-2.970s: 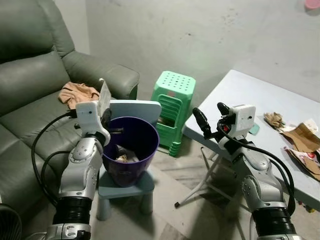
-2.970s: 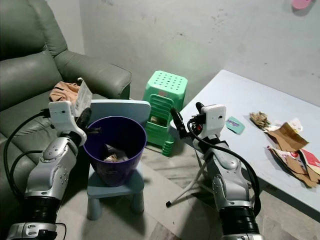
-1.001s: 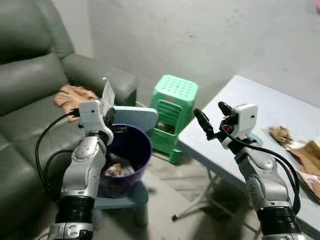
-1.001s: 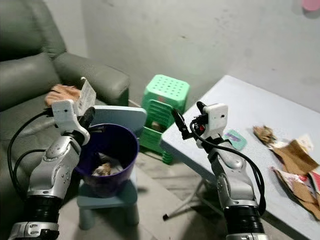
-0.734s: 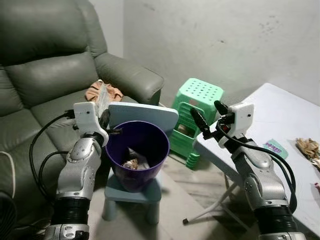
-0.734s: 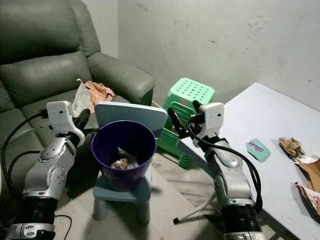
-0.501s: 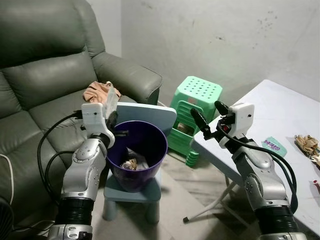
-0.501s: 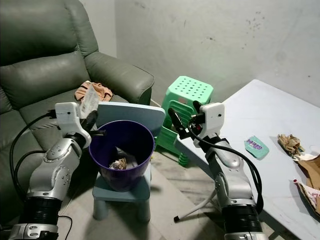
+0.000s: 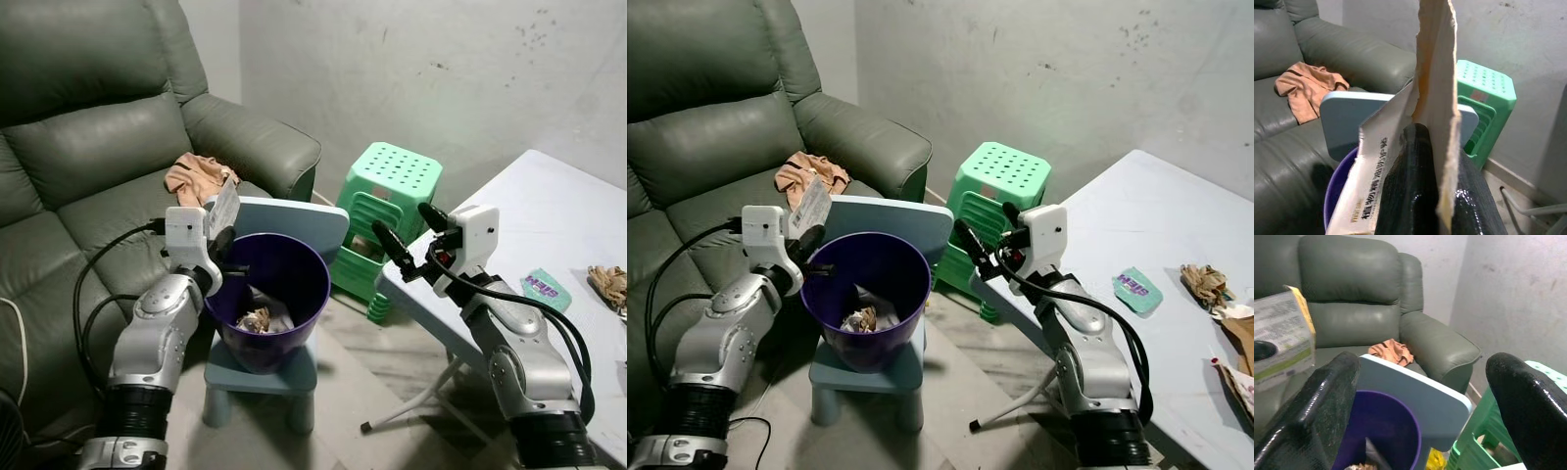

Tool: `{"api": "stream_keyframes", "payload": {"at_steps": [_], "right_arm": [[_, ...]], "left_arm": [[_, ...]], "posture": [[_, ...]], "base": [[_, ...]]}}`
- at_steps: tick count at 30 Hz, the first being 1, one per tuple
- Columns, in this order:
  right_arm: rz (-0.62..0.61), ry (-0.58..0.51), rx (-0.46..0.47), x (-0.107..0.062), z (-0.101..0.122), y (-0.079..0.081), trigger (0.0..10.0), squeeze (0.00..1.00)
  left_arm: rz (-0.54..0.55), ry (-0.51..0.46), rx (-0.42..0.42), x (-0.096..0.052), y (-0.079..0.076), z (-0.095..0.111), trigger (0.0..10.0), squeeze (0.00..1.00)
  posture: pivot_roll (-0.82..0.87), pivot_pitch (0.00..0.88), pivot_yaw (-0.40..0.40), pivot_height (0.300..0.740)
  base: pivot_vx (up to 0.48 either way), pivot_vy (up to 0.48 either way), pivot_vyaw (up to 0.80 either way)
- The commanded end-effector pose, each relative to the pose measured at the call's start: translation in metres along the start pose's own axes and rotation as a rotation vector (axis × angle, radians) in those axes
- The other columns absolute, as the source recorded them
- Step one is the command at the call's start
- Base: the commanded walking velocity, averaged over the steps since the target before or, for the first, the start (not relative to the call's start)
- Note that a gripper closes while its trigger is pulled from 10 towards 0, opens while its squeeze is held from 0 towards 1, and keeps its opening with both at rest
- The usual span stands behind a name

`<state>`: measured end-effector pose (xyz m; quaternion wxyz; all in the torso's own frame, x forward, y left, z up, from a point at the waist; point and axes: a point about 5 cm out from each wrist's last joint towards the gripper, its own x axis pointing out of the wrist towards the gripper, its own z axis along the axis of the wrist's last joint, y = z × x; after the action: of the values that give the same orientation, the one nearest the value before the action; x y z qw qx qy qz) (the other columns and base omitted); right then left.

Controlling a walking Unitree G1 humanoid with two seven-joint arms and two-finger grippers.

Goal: Picking trash to rubbish bin

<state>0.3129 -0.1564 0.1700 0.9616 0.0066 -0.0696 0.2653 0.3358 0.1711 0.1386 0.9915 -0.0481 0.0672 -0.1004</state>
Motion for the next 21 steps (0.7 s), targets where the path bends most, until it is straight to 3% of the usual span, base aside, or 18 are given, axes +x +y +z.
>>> {"api": "stream_keyframes", "payload": {"at_steps": [1,10,21], "right_arm": [[0.056,-0.004,-0.023,-0.004,0.011,0.002,10.0,0.0],[0.176,0.049,-0.045,-0.02,0.027,0.009,10.0,0.0],[0.222,0.183,-0.021,-0.04,0.011,0.02,10.0,0.0]], "left_arm": [[-0.044,0.021,0.033,0.001,-0.004,-0.001,10.0,0.0],[-0.093,0.054,0.076,0.004,-0.003,-0.005,10.0,0.0],[-0.14,0.036,0.113,0.02,-0.006,0.007,10.0,0.0]], "posture": [[0.06,0.101,-0.165,0.74],[0.01,0.216,-0.2,0.74],[-0.05,0.33,-0.24,0.74]], "base": [[0.0,0.0,0.0],[0.0,0.0,0.0],[0.0,0.0,0.0]]}}
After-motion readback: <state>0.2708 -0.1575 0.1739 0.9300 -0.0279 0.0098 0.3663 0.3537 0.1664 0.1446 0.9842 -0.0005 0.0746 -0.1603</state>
